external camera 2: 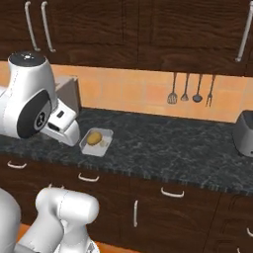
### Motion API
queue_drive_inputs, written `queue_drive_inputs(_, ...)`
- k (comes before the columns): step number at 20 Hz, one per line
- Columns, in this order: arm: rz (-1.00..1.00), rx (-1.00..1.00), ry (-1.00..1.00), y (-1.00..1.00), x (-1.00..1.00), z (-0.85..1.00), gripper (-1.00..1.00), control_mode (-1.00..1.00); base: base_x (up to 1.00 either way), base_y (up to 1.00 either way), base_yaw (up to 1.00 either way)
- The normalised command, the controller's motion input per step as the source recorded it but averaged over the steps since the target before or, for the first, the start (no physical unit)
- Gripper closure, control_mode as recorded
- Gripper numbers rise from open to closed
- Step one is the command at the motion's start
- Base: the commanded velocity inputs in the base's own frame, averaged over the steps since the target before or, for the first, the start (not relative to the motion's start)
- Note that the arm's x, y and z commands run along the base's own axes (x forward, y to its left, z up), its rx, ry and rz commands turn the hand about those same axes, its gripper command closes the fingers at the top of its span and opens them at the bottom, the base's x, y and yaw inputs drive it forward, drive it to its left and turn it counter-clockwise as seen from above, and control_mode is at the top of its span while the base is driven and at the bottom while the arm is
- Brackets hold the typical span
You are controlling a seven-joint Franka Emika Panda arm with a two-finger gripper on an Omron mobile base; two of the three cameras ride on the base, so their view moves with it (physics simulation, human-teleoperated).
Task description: Take the meat container that has the chicken drumstick and place it on the second highest rack of the freezer. Then take the vegetable container that has the garlic and potato and place it on the highest rack of the freezer.
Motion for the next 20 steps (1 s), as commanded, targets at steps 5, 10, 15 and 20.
queue_drive_inputs(5, 0.00, 0.00, 0.00, 0.00, 0.00, 0.00, -1.00, 1.00, 0.93, 0.40, -0.16)
queue_drive_inputs(10, -0.15, 0.00, 0.05, 0.01, 0.34, -0.31, -1.00, -1.00, 0.27, 0.11, -0.07)
queue_drive_inputs(15, -0.31, 0.00, 0.13, 0.00, 0.60, -0.85, -1.00, -1.00, 0.00, 0.00, 0.00)
queue_drive_inputs(20, -0.23, 0.00, 0.09, 0.00, 0.33, -0.96, -1.00, -1.00, 0.00, 0.00, 0.00)
